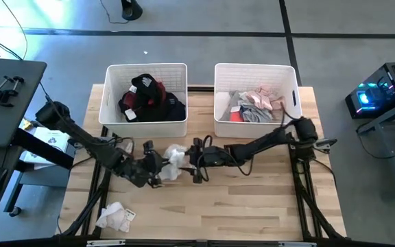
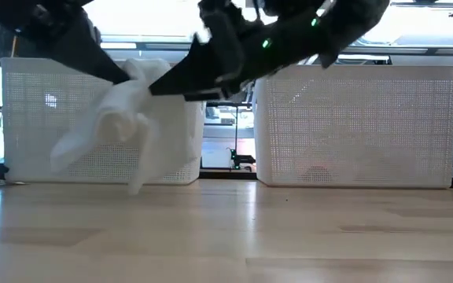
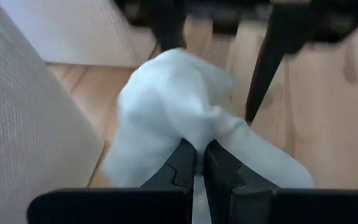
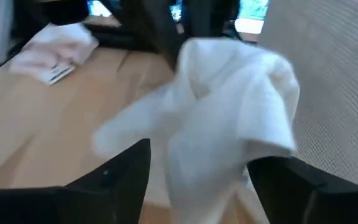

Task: Sort clothes
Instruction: Put the white underwear into the right white laundry bin

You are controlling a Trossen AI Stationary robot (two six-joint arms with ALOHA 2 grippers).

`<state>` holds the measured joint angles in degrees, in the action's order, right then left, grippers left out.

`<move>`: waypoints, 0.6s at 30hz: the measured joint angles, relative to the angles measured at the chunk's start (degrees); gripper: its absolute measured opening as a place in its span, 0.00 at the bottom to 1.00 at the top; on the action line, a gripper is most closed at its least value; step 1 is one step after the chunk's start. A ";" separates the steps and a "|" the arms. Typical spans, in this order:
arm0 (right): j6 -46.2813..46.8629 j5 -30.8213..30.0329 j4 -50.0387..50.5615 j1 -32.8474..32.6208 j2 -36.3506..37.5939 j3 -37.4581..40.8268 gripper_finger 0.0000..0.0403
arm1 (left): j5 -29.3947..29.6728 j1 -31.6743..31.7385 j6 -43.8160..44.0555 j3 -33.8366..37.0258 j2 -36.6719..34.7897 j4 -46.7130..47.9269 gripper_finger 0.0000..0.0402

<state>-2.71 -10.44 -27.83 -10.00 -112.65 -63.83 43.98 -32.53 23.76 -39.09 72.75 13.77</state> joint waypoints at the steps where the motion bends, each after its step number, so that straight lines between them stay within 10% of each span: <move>1: 0.81 0.00 -1.81 0.26 -1.01 -0.02 0.63 | 0.00 0.35 -0.95 0.00 0.00 -1.38 0.01; 9: 1.29 -0.04 -6.42 0.10 -4.84 -2.07 0.47 | -0.18 2.25 -10.25 0.00 0.00 -13.73 0.05; 18: 0.51 -3.69 2.47 -1.09 -1.06 -2.12 0.04 | -1.34 1.47 -12.28 -0.87 -2.49 -9.60 0.38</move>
<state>-2.20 -14.13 -25.36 -11.10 -113.71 -65.95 42.64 -31.05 11.49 -39.97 70.26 4.17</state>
